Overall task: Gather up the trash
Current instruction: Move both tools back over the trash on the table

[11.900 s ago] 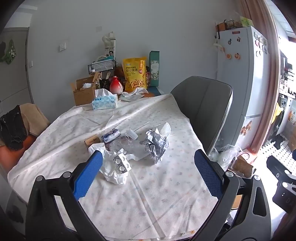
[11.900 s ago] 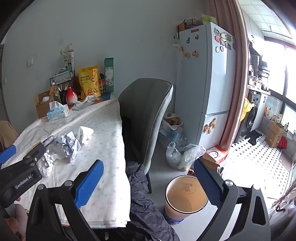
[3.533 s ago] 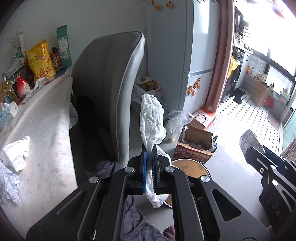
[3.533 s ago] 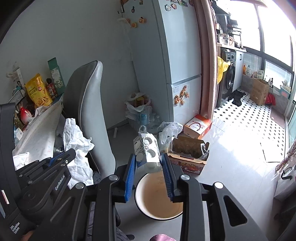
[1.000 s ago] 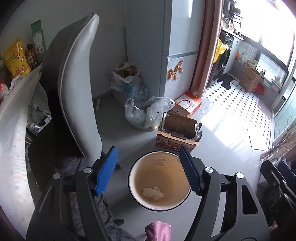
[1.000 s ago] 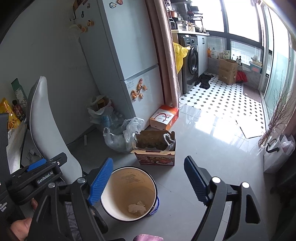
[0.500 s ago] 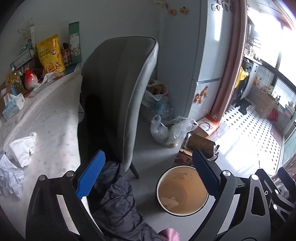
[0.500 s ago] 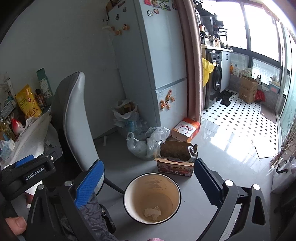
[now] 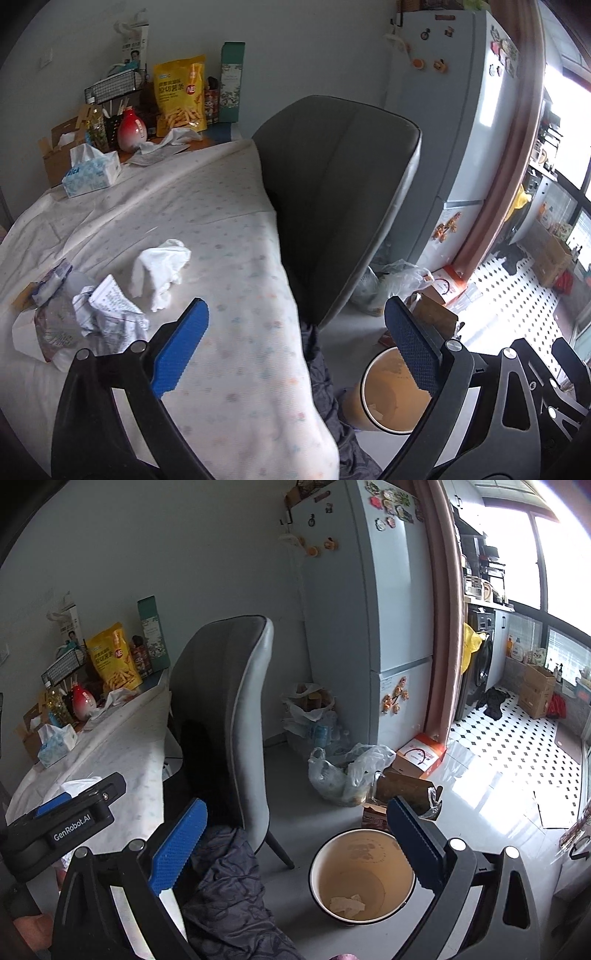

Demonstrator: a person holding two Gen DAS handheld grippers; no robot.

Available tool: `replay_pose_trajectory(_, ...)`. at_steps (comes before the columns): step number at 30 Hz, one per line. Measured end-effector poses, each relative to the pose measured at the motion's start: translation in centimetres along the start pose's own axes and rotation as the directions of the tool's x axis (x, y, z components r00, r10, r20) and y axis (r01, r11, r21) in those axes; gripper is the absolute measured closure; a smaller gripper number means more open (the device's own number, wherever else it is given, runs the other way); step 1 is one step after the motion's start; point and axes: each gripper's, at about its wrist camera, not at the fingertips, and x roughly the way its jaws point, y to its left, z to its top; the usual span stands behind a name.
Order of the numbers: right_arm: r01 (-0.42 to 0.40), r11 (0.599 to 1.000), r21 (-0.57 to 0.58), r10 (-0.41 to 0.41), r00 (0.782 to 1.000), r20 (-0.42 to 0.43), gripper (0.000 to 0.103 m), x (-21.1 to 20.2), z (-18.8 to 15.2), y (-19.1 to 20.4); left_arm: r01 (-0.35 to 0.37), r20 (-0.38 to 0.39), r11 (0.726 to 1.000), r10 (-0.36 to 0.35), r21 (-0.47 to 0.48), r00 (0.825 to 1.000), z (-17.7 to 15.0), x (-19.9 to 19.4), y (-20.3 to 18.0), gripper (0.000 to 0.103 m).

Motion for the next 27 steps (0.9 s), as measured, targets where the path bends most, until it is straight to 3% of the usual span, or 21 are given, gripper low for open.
replay_pose_trajectory(14, -0.129, 0.979, -0.155, 0.134, 0.991, 0.023, 0.007, -3.5, -0.3, 11.4, -0.128, 0.040, 0.982, 0.135, -0.138, 0.990, 0.0, -3.8, 11.6, 0.008)
replay_pose_trajectory(22, -0.213, 0.948, -0.238, 0.214, 0.977, -0.023, 0.007, -3.8, -0.1, 17.2, -0.235, 0.029, 0.959, 0.243, -0.156, 0.970, -0.1, -5.0, 16.3, 0.008)
replay_pose_trajectory(27, -0.246, 0.924, -0.292, 0.239, 0.969, -0.061, 0.007, -3.3, -0.5, 20.0, -0.284, 0.005, 0.934, 0.292, -0.216, 0.956, -0.5, -5.2, 19.6, 0.008)
